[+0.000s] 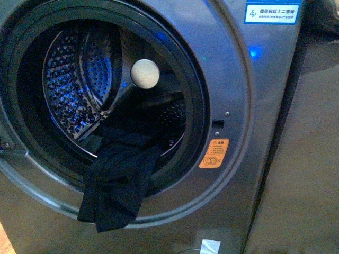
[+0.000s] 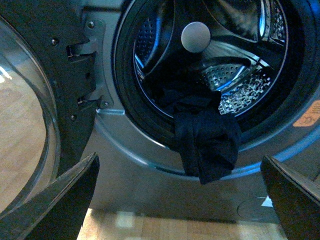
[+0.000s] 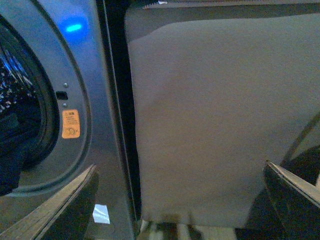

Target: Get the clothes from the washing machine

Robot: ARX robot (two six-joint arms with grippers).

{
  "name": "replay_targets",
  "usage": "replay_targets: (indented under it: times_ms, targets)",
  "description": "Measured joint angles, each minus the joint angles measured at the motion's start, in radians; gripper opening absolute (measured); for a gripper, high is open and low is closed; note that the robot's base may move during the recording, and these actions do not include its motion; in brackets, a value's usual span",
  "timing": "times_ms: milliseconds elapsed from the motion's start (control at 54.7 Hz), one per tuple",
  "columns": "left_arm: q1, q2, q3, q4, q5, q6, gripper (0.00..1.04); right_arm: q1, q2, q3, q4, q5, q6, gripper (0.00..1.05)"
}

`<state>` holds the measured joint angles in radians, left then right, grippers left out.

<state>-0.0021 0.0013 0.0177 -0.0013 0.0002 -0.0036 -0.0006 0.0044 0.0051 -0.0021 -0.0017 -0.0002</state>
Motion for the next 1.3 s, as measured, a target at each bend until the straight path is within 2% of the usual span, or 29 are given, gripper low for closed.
replay_targets:
  times_ms: [329,348,439,494,567,677,805,1134,1299]
  targets:
    - [0.000,0.000,0.000,0.000,0.000,0.000,0.98,0.000,0.000,0.000,0.000,0.000,0.000,0.97]
    - [0.004,0.005,0.002,-0.004,0.013,-0.007,0.98,0.000,0.000,0.000,0.000,0.000,0.000,0.97]
    - [0.047,0.139,0.055,-0.080,0.207,-0.076,0.98,0.000,0.000,0.000,0.000,0.000,0.000,0.97]
    - [0.043,0.281,0.081,-0.013,0.260,-0.105,0.98,0.000,0.000,0.000,0.000,-0.001,0.000,0.97]
    - [0.024,0.481,0.130,0.142,0.284,-0.111,0.98,0.000,0.000,0.000,0.000,0.000,0.000,0.97]
    - [0.006,0.769,0.232,0.359,0.288,-0.108,0.98,0.000,0.000,0.000,0.000,0.000,0.000,0.97]
    - [-0.014,1.087,0.364,0.509,0.270,-0.103,0.98,0.000,0.000,0.000,0.000,0.000,0.000,0.97]
    - [-0.096,1.572,0.650,0.534,0.264,-0.088,0.98,0.000,0.000,0.000,0.000,0.000,0.000,0.97]
    - [-0.133,1.752,0.810,0.477,0.241,-0.030,0.98,0.000,0.000,0.000,0.000,0.000,0.000,0.97]
